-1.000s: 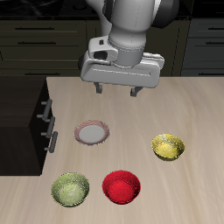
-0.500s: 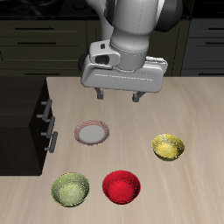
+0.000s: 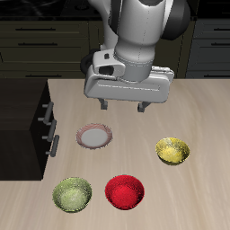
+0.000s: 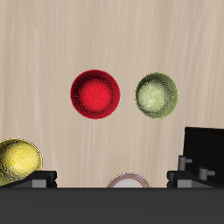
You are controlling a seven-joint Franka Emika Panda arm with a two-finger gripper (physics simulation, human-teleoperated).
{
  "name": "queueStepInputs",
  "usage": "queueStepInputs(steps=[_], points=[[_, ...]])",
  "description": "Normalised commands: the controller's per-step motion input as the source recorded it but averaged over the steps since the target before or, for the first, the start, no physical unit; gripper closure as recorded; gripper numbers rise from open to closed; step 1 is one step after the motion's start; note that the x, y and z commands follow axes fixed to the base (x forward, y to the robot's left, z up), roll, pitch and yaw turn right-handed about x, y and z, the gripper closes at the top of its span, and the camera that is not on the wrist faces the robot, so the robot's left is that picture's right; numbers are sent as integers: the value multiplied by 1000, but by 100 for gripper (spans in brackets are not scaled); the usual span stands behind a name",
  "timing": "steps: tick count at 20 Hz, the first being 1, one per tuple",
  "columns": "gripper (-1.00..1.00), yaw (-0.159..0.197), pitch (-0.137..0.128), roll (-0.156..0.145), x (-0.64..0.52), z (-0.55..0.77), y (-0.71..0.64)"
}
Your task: Place the red bowl on top of the wooden cabinet
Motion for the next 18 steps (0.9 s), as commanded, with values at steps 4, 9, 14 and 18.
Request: queueStepInputs(steps=[4, 9, 14, 18], points=[[-100, 10, 2, -19, 241, 155, 59], [-100, 1, -16, -16, 153, 217, -22], [-100, 5, -2, -32, 169, 83, -93], [-100, 22, -3, -16, 137, 12, -17]])
